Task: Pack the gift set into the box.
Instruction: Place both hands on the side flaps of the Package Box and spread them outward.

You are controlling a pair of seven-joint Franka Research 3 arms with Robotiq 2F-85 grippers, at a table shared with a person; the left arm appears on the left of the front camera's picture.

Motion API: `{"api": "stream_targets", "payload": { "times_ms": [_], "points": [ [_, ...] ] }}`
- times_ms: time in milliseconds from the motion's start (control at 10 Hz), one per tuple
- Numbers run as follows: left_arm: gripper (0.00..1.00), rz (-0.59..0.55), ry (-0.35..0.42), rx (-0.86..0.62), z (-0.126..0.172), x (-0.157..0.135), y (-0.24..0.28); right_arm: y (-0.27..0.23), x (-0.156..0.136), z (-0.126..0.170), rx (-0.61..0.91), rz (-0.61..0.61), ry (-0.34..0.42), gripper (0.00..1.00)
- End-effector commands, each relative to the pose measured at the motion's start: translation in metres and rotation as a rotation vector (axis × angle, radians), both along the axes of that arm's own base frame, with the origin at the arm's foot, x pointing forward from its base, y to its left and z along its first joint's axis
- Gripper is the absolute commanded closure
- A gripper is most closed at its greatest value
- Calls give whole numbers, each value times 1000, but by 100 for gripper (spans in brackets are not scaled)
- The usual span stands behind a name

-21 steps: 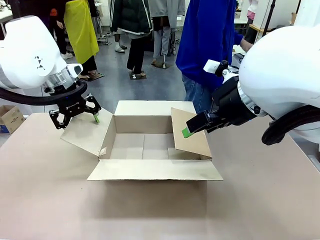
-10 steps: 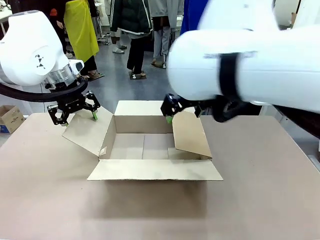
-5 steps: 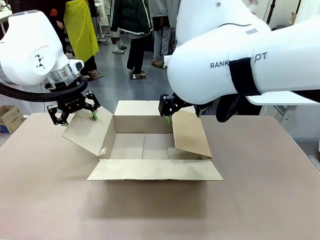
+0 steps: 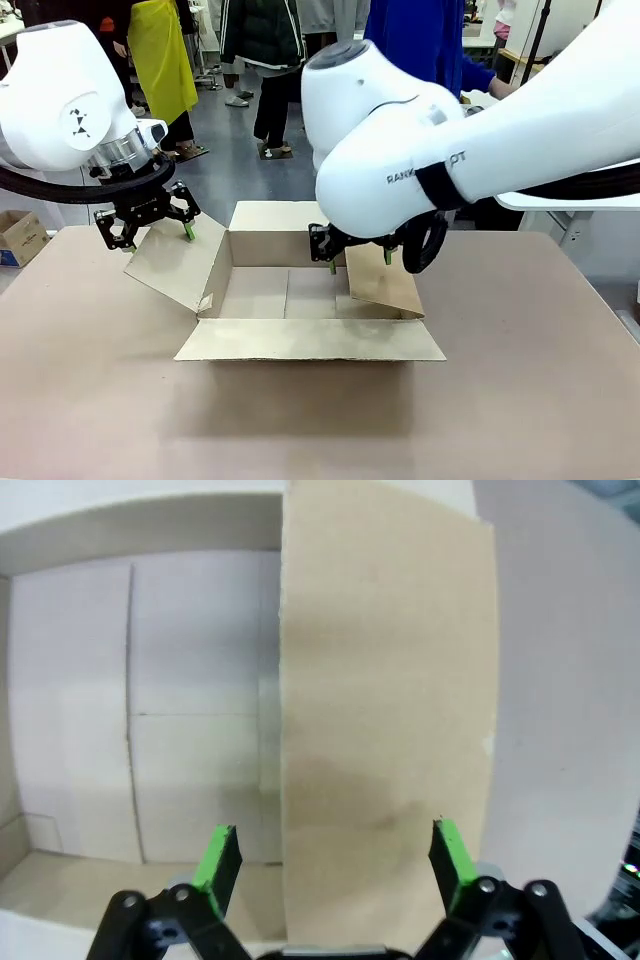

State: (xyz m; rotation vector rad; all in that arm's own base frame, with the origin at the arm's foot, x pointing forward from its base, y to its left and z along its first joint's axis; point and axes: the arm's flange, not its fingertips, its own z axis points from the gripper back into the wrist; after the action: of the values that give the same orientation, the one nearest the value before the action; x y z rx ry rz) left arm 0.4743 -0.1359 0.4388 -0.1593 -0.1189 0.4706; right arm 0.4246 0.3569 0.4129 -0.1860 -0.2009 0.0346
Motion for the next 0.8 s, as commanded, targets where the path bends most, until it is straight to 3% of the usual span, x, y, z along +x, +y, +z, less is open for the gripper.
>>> {"api": "stream_targets", "payload": {
  "times_ms": [0, 200, 500, 700],
  "points": [
    [0, 16, -3, 15, 2, -1, -1, 17, 15, -8, -64, -38, -28, 0],
    [0, 16, -3, 15, 2, -1, -1, 3, 14, -11, -194, -105, -89, 0],
    [0, 16, -3, 15, 2, -1, -1, -16, 10, 2, -215, -156, -107, 0],
    [0, 16, -3, 15, 2, -1, -1, -38, 4, 30, -160, -189, -148, 0]
  ]
}}
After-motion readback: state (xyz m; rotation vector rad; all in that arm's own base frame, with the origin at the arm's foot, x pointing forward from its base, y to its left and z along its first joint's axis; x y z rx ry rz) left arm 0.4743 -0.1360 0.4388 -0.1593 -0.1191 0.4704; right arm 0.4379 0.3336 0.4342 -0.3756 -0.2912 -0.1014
